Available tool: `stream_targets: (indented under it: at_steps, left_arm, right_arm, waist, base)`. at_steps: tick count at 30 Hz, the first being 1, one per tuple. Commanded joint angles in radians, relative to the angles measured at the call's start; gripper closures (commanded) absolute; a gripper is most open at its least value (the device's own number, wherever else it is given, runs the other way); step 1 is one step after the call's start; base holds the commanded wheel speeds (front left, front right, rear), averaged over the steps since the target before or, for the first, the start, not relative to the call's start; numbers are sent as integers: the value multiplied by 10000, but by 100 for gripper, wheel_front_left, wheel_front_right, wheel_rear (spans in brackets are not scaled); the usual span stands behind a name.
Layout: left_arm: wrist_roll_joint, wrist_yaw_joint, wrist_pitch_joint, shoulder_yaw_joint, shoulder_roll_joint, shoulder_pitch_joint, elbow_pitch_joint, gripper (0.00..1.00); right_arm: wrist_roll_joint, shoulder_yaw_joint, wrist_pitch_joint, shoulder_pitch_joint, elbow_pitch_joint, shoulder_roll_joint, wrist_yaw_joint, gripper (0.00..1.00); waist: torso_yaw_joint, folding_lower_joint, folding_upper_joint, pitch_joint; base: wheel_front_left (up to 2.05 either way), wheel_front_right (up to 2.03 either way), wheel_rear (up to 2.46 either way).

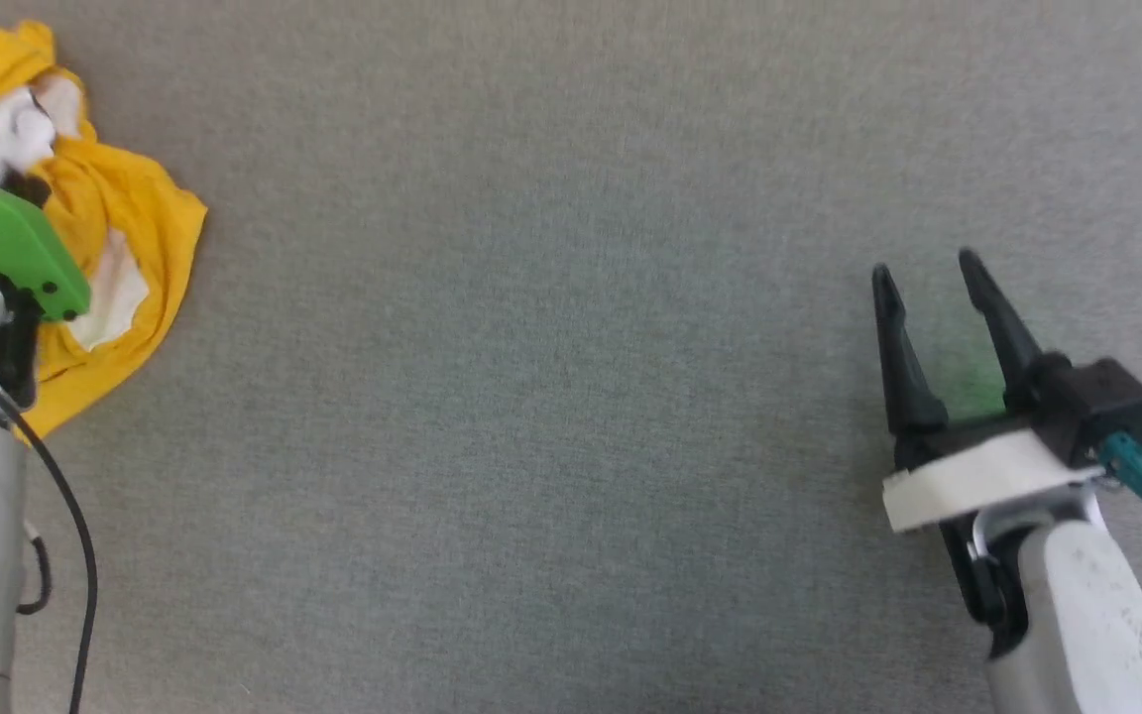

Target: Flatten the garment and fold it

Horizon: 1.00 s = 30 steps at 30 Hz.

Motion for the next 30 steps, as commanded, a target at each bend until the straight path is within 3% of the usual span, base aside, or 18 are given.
stream_targets:
  at_steps: [1, 6, 11, 21, 27, 30]
  left_arm:
    - [314, -18, -659, -54, 226, -41, -238, 100]
    - [1059, -193, -2747, -455, 331, -462, -1128, 100]
    - [1347, -470, -3677, -1027, -92, -987, -1904, 100]
    - [997, -1163, -3790, -2429, -1898, -1520, -2595, 100]
    - [380, -1626, -3537, -3376, -3265, -1132, -2129, 100]
    - [35, -1807, -3216, -3897, -3667, -702, -1592, 100]
  right_arm:
    - [127, -69, -89, 256, 85, 12, -15, 0]
    - [342, -370, -117, 925, 220, 14, -15, 0]
    - [498, -558, -75, 1358, 133, 15, -15, 0]
    - [680, -697, 130, 1857, -114, 16, -15, 0]
    - [720, -820, 226, 2001, -259, 16, -15, 0]
    - [768, -790, 248, 2029, -289, 16, -15, 0]
  waist:
    - [181, 0, -1, -1533]
    - [136, 0, -1, -2723]
    - [-121, 0, -1, -3476]
    - [-1206, 0, -1, -4125]
    - [-1943, 0, -1, -4093]
    - [-2334, 0, -1, -4065]
  base:
    - [0, 0, 0]
    - [0, 0, 0]
    - [0, 0, 0]
    - [0, 0, 0]
    - [0, 0, 0]
    - [0, 0, 0]
